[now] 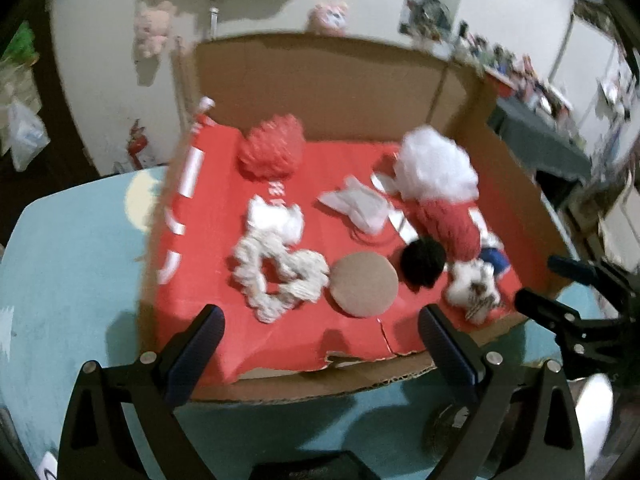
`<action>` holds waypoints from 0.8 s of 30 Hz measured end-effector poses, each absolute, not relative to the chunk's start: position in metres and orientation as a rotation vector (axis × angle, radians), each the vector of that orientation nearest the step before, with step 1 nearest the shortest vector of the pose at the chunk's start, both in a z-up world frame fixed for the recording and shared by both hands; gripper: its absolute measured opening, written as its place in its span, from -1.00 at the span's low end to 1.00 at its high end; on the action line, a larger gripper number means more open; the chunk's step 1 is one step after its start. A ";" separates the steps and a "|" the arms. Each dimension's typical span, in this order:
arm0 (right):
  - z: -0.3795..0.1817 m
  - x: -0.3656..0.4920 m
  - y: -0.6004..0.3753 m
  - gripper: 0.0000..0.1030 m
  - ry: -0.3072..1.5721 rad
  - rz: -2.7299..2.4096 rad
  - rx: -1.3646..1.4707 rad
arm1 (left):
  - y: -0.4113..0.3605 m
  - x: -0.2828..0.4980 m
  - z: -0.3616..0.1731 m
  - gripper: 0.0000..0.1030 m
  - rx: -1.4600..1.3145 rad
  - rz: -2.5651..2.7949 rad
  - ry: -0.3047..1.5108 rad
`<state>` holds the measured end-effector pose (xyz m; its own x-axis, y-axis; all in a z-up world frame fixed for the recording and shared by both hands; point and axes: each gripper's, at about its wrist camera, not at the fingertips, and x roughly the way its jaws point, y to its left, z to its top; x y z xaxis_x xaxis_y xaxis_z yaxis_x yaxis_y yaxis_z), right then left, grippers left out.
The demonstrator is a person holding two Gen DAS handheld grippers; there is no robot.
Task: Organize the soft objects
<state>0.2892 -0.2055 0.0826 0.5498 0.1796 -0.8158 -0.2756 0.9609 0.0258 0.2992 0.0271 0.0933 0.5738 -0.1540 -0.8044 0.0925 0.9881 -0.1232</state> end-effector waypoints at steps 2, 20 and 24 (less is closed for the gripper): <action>0.096 0.282 -0.211 0.51 0.923 0.266 -0.102 | 0.032 0.290 0.105 0.92 -0.089 -0.143 0.915; 0.152 0.100 -0.228 0.89 0.597 0.299 -0.052 | 0.002 0.103 0.164 1.00 -0.005 -0.182 0.520; 0.120 0.081 -0.230 0.89 0.622 0.271 -0.045 | -0.006 0.085 0.133 1.00 0.004 -0.178 0.560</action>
